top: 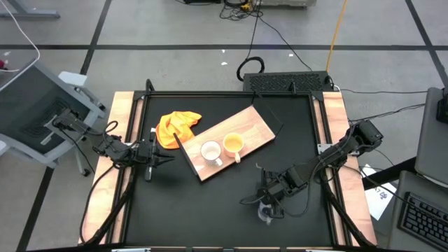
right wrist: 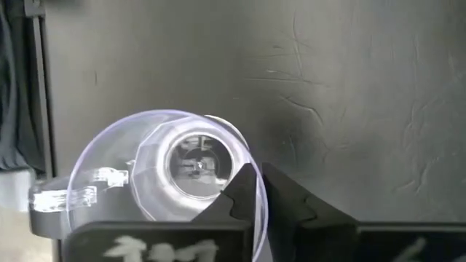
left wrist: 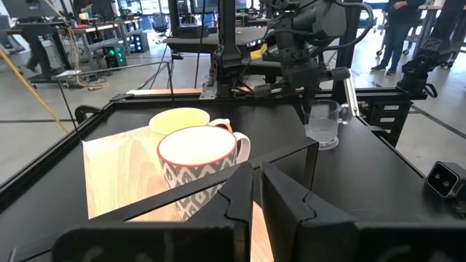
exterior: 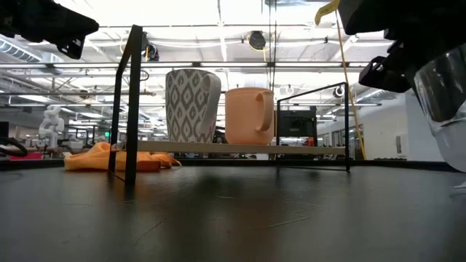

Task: Stack small to large cups/mugs on shelf
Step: Put the transparent mug on the shelf

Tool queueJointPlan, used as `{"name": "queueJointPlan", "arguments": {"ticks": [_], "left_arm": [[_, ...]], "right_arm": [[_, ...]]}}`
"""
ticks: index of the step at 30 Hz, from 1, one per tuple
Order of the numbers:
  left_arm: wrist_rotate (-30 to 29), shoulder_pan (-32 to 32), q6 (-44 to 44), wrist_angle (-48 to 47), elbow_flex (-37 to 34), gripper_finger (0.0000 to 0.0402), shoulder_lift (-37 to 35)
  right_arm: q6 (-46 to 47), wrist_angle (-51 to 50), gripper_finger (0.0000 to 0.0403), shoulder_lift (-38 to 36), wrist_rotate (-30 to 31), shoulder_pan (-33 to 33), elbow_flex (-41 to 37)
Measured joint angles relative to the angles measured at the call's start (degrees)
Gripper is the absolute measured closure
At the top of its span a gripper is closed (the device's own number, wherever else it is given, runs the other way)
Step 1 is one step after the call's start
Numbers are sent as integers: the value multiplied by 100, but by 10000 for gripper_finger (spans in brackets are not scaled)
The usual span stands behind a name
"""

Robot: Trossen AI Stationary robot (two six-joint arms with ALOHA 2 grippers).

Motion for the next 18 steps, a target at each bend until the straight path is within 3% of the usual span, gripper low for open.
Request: {"name": "queueJointPlan", "arguments": {"ticks": [18], "left_arm": [[-4,1,134,0,0,371,-1]], "right_arm": [[-3163,-353,402,-9,324,217,2]]}}
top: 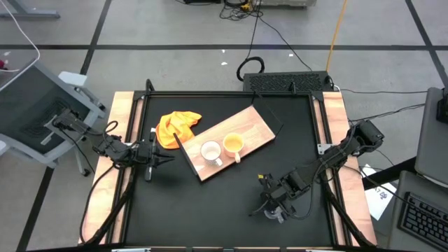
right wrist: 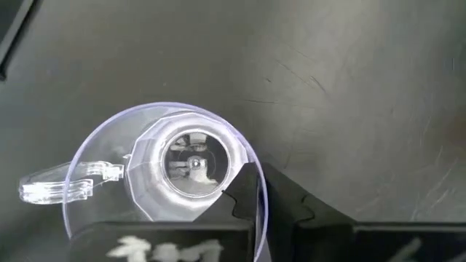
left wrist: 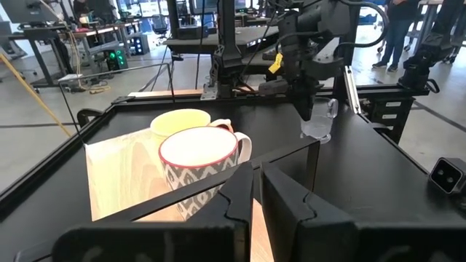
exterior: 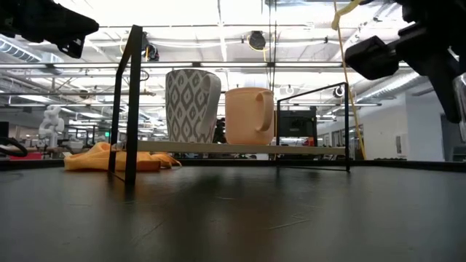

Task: Stack small to large cups/mugs on shelf
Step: Put the transparent mug on the shelf

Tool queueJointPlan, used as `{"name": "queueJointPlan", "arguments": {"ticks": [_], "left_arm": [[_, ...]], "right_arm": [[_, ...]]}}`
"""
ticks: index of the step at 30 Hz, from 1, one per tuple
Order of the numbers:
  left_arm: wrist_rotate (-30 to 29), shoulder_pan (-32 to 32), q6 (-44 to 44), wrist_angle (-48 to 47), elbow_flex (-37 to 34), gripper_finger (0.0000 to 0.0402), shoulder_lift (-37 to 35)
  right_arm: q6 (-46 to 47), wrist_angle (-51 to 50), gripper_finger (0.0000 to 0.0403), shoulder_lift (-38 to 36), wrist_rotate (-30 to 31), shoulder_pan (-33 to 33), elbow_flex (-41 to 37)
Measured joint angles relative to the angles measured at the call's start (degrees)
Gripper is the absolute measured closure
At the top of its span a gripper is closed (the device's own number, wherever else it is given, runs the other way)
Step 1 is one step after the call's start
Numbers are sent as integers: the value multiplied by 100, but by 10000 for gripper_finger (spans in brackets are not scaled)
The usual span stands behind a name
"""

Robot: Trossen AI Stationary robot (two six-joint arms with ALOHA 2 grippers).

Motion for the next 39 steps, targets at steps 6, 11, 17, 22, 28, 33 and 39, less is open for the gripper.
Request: {"name": "queueJointPlan", "arguments": {"ticks": [6,11,17,22,28,33,39], "left_arm": [[0,0,12,1,0,371,0],[0,-2,6,0,0,371,0],[0,-1,-3,-1,0,371,1],[-2,0,-12,-120,0,371,0],[-9,0,-9,-262,0,371,2],[-11,-1,-9,-254,0,371,0],[-13,0,30,-247,0,371,0]], "right_arm": [[-758,-99,402,-19,396,0,2],[-1015,-196,402,-185,838,2,0],[-1029,-379,403,-690,969,-182,-7],[-1204,-583,403,-1068,952,-549,-7],[-1481,-712,403,-1389,886,-940,-6],[-1478,-802,403,-1812,879,-1128,-2],[-1358,-898,403,-2464,870,-1240,0]]}}
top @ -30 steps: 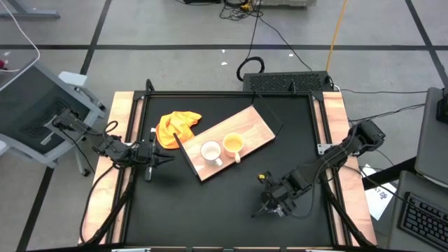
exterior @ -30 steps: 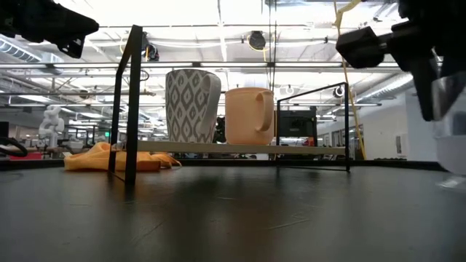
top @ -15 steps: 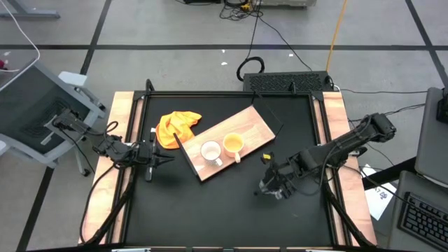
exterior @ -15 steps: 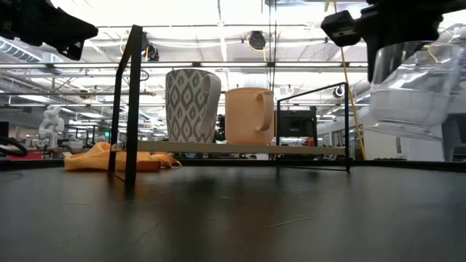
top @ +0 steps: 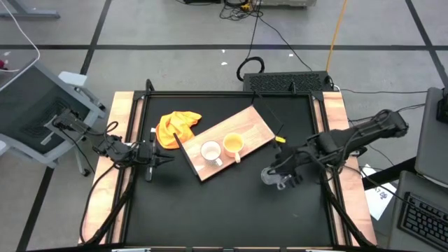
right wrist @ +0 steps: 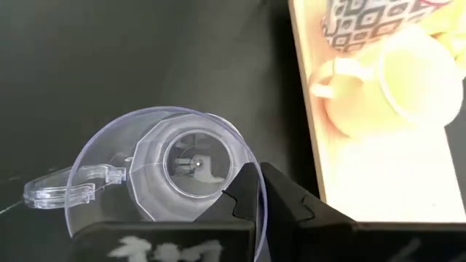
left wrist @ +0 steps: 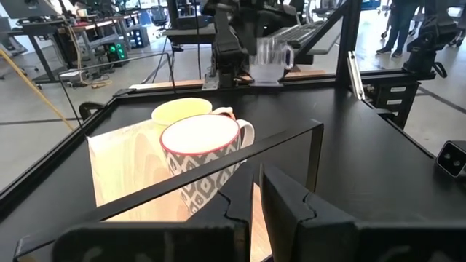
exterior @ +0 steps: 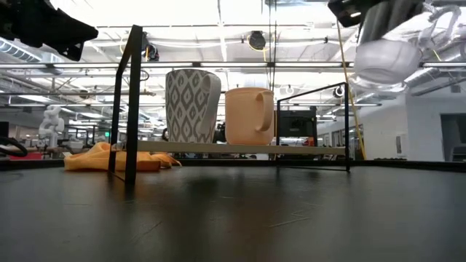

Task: Stack small to large cups/mugs on shelf
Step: Put the transparent mug on the shelf

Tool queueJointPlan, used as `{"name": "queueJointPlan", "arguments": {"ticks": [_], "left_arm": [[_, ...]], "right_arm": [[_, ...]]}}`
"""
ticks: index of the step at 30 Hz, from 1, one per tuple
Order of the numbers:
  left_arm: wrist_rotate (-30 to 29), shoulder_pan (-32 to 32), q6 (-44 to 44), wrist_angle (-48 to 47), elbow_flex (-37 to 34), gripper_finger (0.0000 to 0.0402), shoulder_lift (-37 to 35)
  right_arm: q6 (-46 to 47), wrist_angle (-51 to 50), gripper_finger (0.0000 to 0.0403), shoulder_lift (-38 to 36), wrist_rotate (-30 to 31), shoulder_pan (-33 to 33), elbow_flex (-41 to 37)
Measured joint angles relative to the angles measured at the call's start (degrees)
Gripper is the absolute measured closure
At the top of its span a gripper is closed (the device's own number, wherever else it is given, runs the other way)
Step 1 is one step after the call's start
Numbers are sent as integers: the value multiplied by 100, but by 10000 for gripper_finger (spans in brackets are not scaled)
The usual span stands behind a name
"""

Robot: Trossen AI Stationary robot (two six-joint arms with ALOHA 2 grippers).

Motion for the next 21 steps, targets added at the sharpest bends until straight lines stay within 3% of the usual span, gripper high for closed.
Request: {"name": "queueJointPlan", "arguments": {"ticks": [12,21], "left_arm": [[0,-2,13,-6,0,371,1],[2,0,94,-6,0,371,2]], "right_arm": [[344,-450,403,-946,319,-37,-390],[-314,81,403,-1153,232,-786,-911]]}}
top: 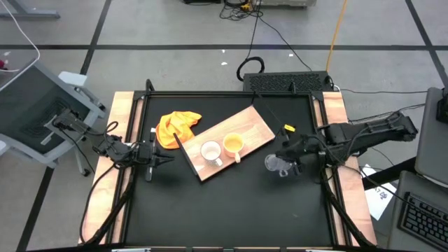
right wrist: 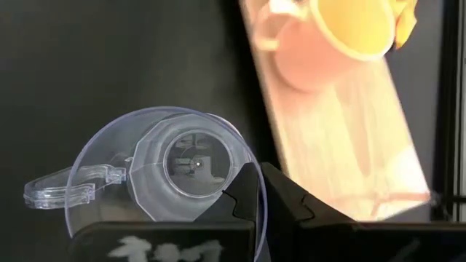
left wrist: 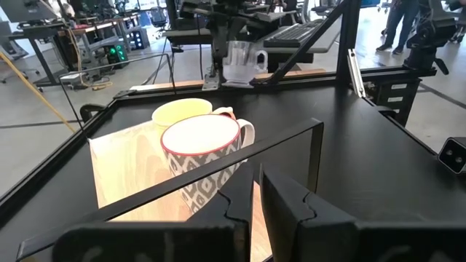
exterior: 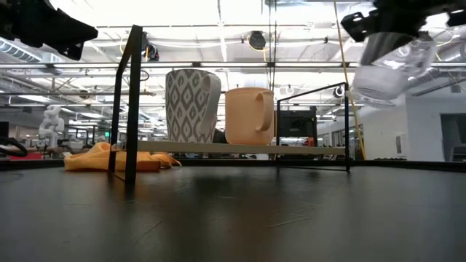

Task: Stack small to large cups/mugs on shelf
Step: Put the transparent mug on the shelf

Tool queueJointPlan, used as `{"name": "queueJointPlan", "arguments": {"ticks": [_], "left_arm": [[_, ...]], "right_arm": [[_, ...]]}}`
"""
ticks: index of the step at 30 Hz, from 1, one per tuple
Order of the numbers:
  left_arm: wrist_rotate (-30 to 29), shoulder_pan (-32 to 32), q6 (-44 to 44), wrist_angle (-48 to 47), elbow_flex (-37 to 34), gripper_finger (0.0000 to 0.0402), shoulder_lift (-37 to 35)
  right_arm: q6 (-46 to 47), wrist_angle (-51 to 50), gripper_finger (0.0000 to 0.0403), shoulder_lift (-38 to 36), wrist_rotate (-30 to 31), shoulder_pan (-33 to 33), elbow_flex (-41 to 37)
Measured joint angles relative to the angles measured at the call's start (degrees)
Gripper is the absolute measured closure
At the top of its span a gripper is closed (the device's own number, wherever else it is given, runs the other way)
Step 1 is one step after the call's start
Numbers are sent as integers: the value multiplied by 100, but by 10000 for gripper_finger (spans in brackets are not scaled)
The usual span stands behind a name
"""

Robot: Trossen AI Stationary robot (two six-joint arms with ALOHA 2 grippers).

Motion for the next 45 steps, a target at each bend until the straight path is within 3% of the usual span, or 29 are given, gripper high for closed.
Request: {"name": "queueJointPlan", "arguments": {"ticks": [6,13,20,31,45], "left_arm": [[0,0,-3,-26,0,371,0],[0,-2,9,-46,0,371,-2],[0,0,30,-46,0,371,-1],[-2,-1,28,-48,0,371,-2],[-6,0,277,-92,0,371,-2]], "right_arm": [[-786,553,403,306,-889,-918,1],[-1515,512,403,909,-1571,-1780,260],[-1855,-24,403,1710,-1593,-2318,1045],[-2591,-487,403,2946,-1601,-2655,2292],[-3101,-414,403,3206,-1816,-3169,2361]]}}
